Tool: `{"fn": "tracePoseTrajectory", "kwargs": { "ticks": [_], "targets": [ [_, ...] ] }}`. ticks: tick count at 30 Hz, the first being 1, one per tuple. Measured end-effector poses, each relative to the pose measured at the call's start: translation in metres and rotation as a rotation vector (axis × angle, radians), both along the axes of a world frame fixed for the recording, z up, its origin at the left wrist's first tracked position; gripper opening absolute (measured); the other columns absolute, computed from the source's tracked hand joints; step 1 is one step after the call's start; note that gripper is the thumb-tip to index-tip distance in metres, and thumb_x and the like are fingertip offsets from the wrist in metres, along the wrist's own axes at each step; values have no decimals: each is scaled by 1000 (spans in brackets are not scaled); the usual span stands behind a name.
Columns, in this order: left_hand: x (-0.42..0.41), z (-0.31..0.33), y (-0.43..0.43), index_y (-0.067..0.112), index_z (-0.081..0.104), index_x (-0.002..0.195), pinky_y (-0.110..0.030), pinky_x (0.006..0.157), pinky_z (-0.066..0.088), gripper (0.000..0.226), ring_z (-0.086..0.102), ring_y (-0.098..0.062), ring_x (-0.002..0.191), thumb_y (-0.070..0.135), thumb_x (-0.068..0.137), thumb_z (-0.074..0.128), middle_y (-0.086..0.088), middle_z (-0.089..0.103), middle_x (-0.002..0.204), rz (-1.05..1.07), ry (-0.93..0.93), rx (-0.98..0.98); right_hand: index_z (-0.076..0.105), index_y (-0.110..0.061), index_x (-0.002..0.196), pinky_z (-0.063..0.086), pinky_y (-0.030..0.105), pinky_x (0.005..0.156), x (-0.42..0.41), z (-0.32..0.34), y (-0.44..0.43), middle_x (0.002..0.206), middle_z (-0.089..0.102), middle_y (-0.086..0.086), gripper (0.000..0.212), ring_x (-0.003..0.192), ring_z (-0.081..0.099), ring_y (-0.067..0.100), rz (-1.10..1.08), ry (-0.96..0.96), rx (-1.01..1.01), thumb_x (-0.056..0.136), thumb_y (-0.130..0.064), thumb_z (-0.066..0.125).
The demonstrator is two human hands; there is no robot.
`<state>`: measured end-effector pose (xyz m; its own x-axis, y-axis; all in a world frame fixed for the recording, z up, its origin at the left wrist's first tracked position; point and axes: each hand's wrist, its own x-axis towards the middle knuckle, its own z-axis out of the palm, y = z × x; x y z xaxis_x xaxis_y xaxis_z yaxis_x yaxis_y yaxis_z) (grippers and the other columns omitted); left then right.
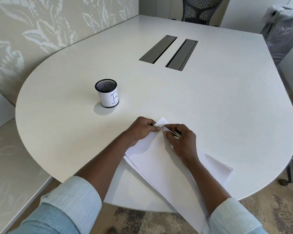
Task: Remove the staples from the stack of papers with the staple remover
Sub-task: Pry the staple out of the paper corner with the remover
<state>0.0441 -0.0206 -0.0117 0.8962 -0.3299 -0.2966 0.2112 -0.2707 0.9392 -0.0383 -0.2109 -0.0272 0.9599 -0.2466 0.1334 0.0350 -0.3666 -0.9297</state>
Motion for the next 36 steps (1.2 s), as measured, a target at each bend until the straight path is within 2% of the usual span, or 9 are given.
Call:
{"fn": "tracePoseTrajectory", "kwargs": {
  "ticks": [5, 7, 12, 16, 20, 24, 27, 30, 36],
  "targets": [
    [-3, 0, 0, 11, 81, 86, -28, 72, 40, 10, 55, -16, 77, 15, 95, 82, 0, 65, 81, -6, -19, 3, 86, -21, 113, 49, 6, 83, 1, 0, 0, 110, 79, -2, 28, 94, 72, -9, 15, -30, -48, 94, -3, 80],
    [-5, 1, 0, 15, 80, 83, -27, 73, 41, 13, 55, -17, 78, 13, 96, 81, -1, 65, 81, -7, -28, -5, 86, -22, 113, 51, 9, 83, 1, 0, 0, 110, 79, -3, 28, 94, 73, -8, 21, -32, -49, 94, -3, 80],
    [-7, 1, -1, 5, 80, 94, -34, 86, 40, 6, 54, -22, 90, 10, 96, 81, -12, 63, 92, -11, -35, -27, 87, -22, 114, 58, 25, 83, 2, 0, 0, 111, 79, -4, 26, 90, 75, -2, 29, -28, -27, 94, -5, 82],
    [-8, 2, -1, 11, 77, 84, -32, 78, 39, 12, 50, -24, 86, 8, 95, 82, -13, 60, 90, -13, -40, -38, 87, -23, 113, 55, 21, 80, 2, -1, 1, 110, 78, -3, 25, 83, 73, -4, 20, -15, -12, 95, -5, 82],
    [-6, 1, -1, 4, 76, 88, -35, 82, 40, 10, 52, -23, 88, 8, 95, 82, -13, 59, 91, -20, -43, -23, 85, -24, 114, 53, 14, 84, 3, -1, 4, 113, 79, -3, 23, 96, 73, -4, 13, -22, -52, 97, -9, 81],
    [-7, -2, -1, 3, 76, 88, -36, 84, 44, 10, 53, -23, 87, 8, 94, 83, -12, 57, 91, -20, -53, -18, 83, -26, 114, 58, 39, 86, 9, 1, 3, 110, 81, -2, 15, 93, 73, 20, -18, 46, -24, 100, -25, 79],
    [-6, -3, 0, 6, 79, 89, -29, 81, 49, 7, 62, -21, 82, 8, 93, 84, -12, 68, 88, -2, -55, -11, 82, -27, 112, 59, 39, 82, 10, 3, 3, 104, 82, -3, 13, 83, 69, 19, -36, 58, 50, 100, -25, 80],
    [-3, -1, 2, 10, 81, 88, -22, 68, 54, 7, 72, -14, 72, 8, 89, 88, -2, 80, 83, -7, -13, -40, 81, -29, 105, 60, 36, 75, 4, 3, -3, 94, 82, -6, 10, 78, 73, 17, -35, 58, 96, 97, -23, 82],
    [-1, 4, 2, 2, 82, 89, -32, 83, 49, 10, 66, -22, 80, 5, 84, 90, -7, 74, 84, 1, 8, -33, 82, -22, 100, 66, 45, 79, 0, 2, -4, 93, 83, -7, 9, 82, 78, 17, -34, 58, 56, 92, -20, 85]
  ]
}}
